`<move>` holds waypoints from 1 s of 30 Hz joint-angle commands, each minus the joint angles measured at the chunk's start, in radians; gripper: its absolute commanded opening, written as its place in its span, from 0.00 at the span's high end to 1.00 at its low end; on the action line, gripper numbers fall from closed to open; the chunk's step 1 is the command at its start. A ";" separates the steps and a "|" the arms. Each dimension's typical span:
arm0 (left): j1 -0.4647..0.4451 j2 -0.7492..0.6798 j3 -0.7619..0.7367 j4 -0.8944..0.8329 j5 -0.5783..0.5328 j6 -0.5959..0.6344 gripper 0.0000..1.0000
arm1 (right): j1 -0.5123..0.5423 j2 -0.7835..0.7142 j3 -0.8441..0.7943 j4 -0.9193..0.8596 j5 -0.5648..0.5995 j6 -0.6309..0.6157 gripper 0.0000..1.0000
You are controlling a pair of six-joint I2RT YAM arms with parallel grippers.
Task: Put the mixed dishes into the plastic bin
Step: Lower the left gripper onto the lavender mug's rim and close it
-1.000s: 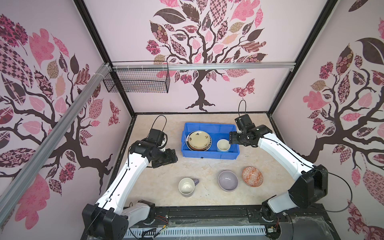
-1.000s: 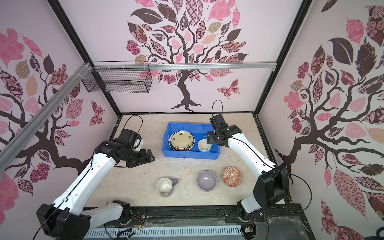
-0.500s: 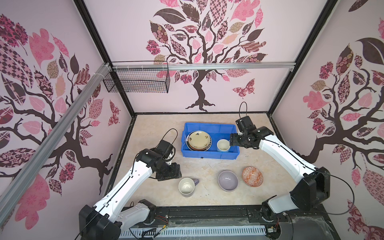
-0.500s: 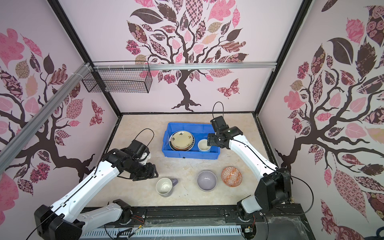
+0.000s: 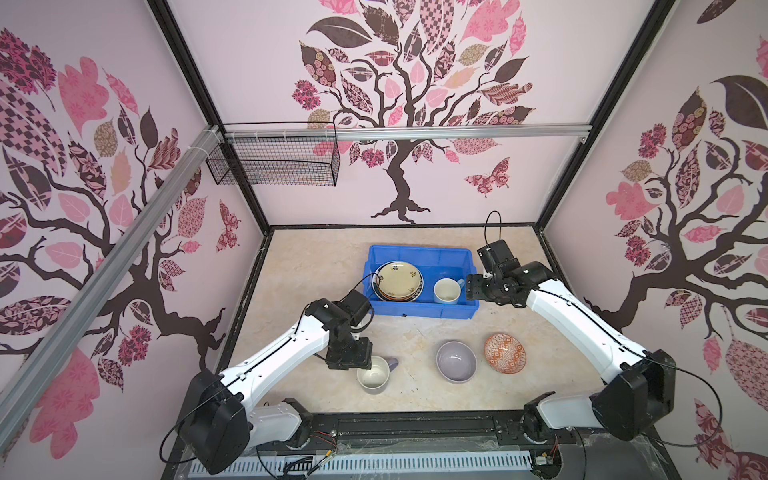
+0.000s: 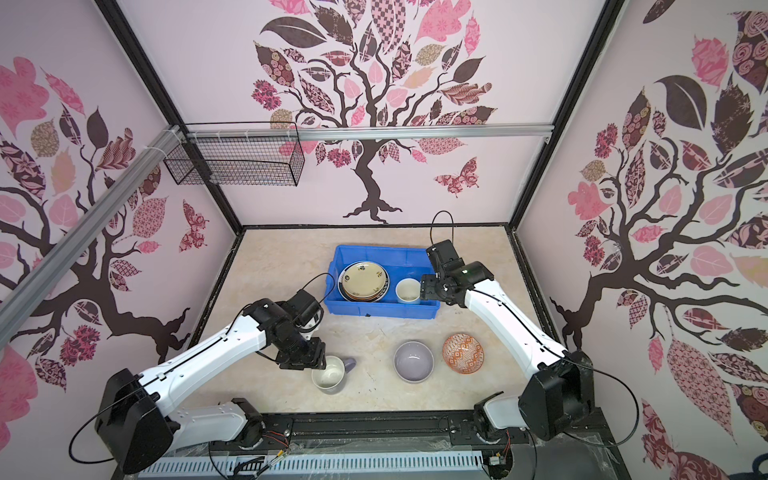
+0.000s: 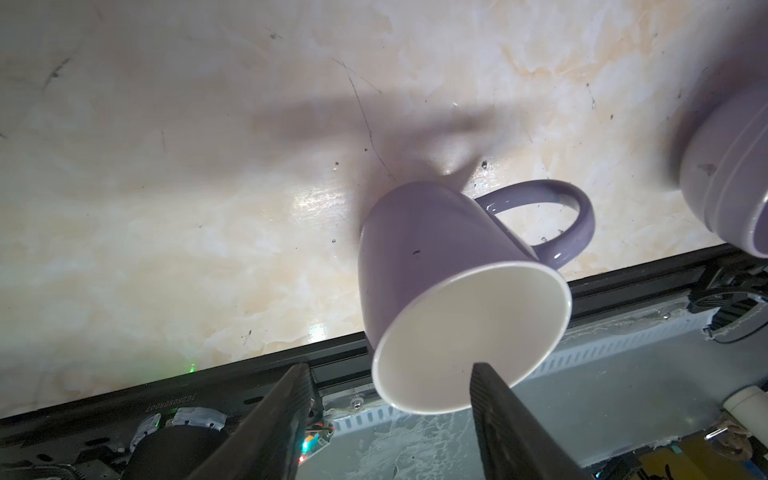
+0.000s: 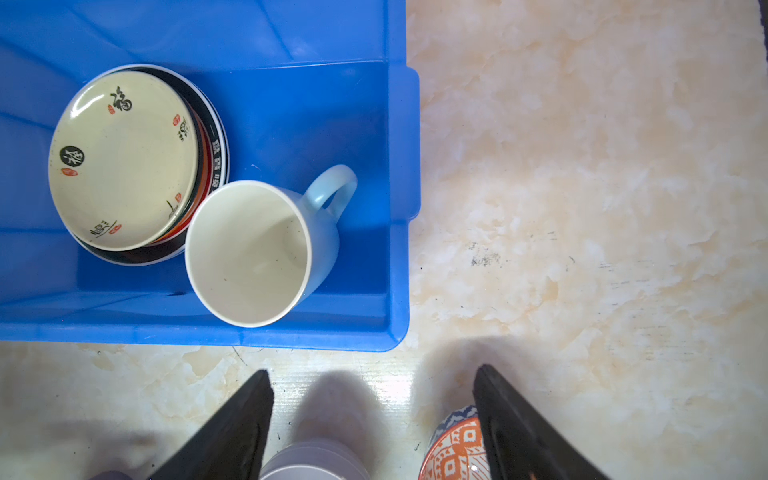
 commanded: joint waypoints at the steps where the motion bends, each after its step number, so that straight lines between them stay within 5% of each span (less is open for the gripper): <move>1: -0.010 0.045 -0.014 0.061 -0.011 -0.022 0.39 | -0.006 -0.037 0.000 -0.026 0.024 -0.017 0.20; 13: -0.009 0.181 0.056 0.063 -0.016 0.024 0.80 | -0.068 -0.049 0.005 -0.032 -0.001 -0.051 0.20; 21: -0.009 0.247 0.186 -0.009 -0.049 0.067 0.95 | -0.097 -0.021 0.007 0.006 -0.024 -0.043 0.20; 30: 0.010 0.343 0.473 -0.138 -0.148 0.119 0.98 | -0.172 0.108 0.068 0.071 -0.059 -0.027 0.23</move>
